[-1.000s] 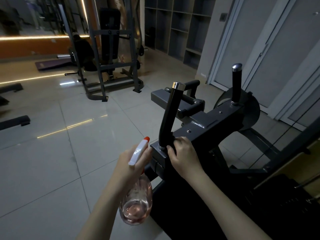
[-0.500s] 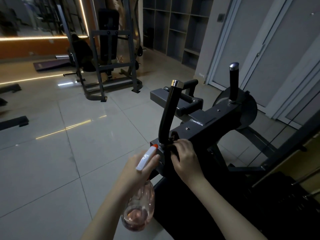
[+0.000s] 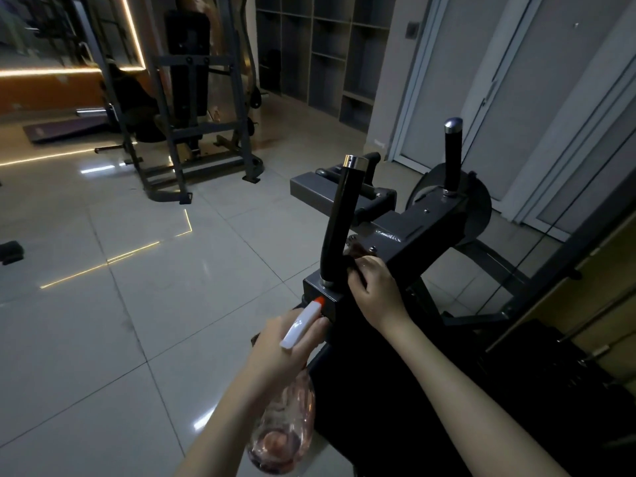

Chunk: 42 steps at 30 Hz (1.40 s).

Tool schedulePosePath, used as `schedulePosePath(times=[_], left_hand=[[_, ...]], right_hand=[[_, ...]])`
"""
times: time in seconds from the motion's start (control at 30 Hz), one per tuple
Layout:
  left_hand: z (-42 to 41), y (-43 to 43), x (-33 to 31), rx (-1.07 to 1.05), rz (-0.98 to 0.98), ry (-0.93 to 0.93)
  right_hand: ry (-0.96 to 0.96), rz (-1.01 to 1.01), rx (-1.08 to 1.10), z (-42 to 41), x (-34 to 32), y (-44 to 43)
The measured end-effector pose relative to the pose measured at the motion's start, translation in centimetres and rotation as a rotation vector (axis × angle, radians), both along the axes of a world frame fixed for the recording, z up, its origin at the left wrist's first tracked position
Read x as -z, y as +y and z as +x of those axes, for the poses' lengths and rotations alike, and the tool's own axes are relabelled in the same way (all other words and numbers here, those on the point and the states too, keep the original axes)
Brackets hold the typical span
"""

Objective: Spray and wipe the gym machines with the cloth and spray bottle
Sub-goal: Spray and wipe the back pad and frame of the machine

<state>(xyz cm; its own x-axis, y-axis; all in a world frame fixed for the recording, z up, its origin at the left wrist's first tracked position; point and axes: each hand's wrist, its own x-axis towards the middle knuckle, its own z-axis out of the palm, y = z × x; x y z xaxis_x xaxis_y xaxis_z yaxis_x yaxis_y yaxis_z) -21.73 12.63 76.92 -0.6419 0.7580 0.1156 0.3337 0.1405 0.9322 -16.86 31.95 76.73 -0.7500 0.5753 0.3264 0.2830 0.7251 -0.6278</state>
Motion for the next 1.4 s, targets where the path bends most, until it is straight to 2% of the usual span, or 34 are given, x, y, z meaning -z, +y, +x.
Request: schedulePosePath(times=[0.27, 0.47, 0.7, 0.9, 1.03, 1.13, 1.3, 1.4], left_hand=[[-0.2, -0.2, 1.0, 0.072, 0.002, -0.059], [0.5, 0.6, 0.7, 0.114, -0.007, -0.042], [2.8, 3.4, -0.3, 0.013, 0.016, 0.027], [5.5, 7.2, -0.9, -0.128, 0.057, -0.011], [6.6, 10.3, -1.0, -0.133, 0.062, 0.029], [6.8, 12.5, -1.4, -0.136, 0.048, 0.034], [6.4, 16.2, -2.9, -0.062, 0.066, 0.059], [5.8, 18.3, -4.0, -0.074, 0.115, 0.009]], right_hand=[[0.019, 0.031, 0.099, -0.9, 0.2, -0.4], [-0.022, 0.008, 0.061, -0.8, 0.1, 0.2], [-0.058, 0.128, -0.074, -0.3, -0.3, 4.0], [-0.099, 0.322, -0.155, -0.6, -1.3, 8.9], [-0.085, 0.202, -0.050, 0.0, -1.5, 13.5], [-0.064, 0.083, -0.056, 0.2, -1.1, 15.5], [-0.065, 0.022, -0.111, -0.2, -0.7, 16.4], [-0.052, 0.028, -0.134, -0.1, -0.7, 17.2]])
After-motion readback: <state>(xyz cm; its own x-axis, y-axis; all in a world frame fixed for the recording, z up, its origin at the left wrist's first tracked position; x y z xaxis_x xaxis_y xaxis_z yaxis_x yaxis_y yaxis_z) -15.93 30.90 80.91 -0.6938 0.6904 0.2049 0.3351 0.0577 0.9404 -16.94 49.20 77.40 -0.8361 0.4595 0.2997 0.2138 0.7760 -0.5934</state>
